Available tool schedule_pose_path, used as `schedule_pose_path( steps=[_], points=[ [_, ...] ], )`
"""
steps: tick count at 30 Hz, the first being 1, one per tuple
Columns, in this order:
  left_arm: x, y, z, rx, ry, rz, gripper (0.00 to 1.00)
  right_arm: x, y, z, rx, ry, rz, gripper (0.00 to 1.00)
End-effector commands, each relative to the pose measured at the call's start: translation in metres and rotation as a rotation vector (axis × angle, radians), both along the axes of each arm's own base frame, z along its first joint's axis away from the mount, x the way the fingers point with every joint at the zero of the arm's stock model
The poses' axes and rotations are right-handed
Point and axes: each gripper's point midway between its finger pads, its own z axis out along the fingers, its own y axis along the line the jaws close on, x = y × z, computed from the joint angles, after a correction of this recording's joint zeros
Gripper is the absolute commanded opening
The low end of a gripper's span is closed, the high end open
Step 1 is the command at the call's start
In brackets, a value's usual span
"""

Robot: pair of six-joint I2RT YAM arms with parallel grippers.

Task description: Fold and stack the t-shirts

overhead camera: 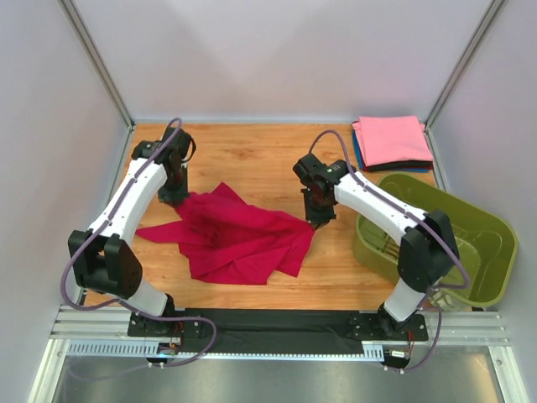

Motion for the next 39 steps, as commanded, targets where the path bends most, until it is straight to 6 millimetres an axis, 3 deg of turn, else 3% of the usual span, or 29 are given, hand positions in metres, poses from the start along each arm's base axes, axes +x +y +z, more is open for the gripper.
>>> schedule_pose_path(
  steps=[1,3,4,5,7,8,10,12,13,15,16,18,20,21,23,24,25,27,28,30,33,39],
  points=[
    [-0.041,0.025,-0.044,0.029,0.211,0.080,0.00,0.021,-0.015,-0.010,-0.079,0.026,0.042,0.00],
    [-0.054,0.030,-0.066,-0.037,0.280,0.121,0.01,0.038,-0.009,-0.024,-0.079,0.024,0.078,0.00],
    [-0.058,0.027,-0.075,-0.081,0.311,0.135,0.02,0.049,0.001,-0.021,-0.042,0.008,0.092,0.00],
    [-0.066,0.019,-0.089,-0.161,0.351,0.164,0.03,0.056,0.006,-0.032,-0.044,0.025,0.112,0.00],
    [-0.082,0.010,-0.108,-0.218,0.415,0.190,0.06,0.079,0.028,-0.026,0.013,-0.022,0.161,0.00],
    [-0.085,0.002,-0.114,-0.263,0.435,0.197,0.09,0.089,0.034,-0.038,0.005,-0.014,0.175,0.00],
    [-0.093,-0.005,-0.123,-0.293,0.492,0.228,0.14,0.100,0.049,-0.039,0.043,-0.013,0.218,0.00],
    [-0.091,-0.004,-0.122,-0.290,0.491,0.244,0.28,0.122,0.064,-0.037,0.060,-0.043,0.257,0.00],
    [-0.075,0.001,-0.113,-0.268,0.439,0.239,0.32,0.127,0.068,-0.044,0.061,-0.029,0.267,0.00],
    [-0.051,0.011,-0.099,-0.243,0.368,0.236,0.42,0.133,0.074,-0.034,0.067,-0.034,0.281,0.00],
    [-0.021,0.017,-0.077,-0.227,0.266,0.212,0.44,0.132,0.073,-0.035,0.062,-0.026,0.285,0.01],
    [0.019,0.016,-0.063,-0.237,0.161,0.144,0.47,0.126,0.069,-0.035,0.054,-0.006,0.290,0.01],
    [0.069,0.001,-0.038,-0.305,0.001,0.001,0.50,0.121,0.066,-0.024,0.075,-0.014,0.281,0.02],
    [0.085,-0.004,-0.045,-0.328,-0.004,-0.035,0.50,0.114,0.062,-0.026,0.076,0.003,0.270,0.02],
    [0.117,-0.020,-0.037,-0.388,-0.077,-0.142,0.55,0.108,0.065,-0.013,0.120,-0.008,0.258,0.02],
    [0.126,-0.025,-0.053,-0.399,-0.052,-0.162,0.55,0.103,0.064,-0.014,0.126,0.005,0.249,0.02],
    [0.136,-0.031,-0.054,-0.419,-0.064,-0.192,0.55,0.100,0.066,-0.007,0.147,-0.003,0.249,0.02],
    [0.147,-0.043,-0.079,-0.441,-0.033,-0.241,0.54,0.098,0.068,-0.004,0.168,-0.005,0.232,0.02],
    [0.152,-0.049,-0.082,-0.450,-0.034,-0.266,0.54,0.095,0.069,-0.003,0.180,0.001,0.232,0.02],
    [0.153,-0.057,-0.107,-0.418,0.015,-0.315,0.53,0.094,0.070,-0.003,0.187,0.007,0.220,0.02],
    [0.156,-0.062,-0.128,-0.394,0.036,-0.334,0.53,0.090,0.070,-0.004,0.195,0.021,0.216,0.02],
    [0.164,-0.068,-0.146,-0.352,0.029,-0.366,0.53,0.084,0.067,-0.002,0.199,0.022,0.214,0.02]
  ],
)
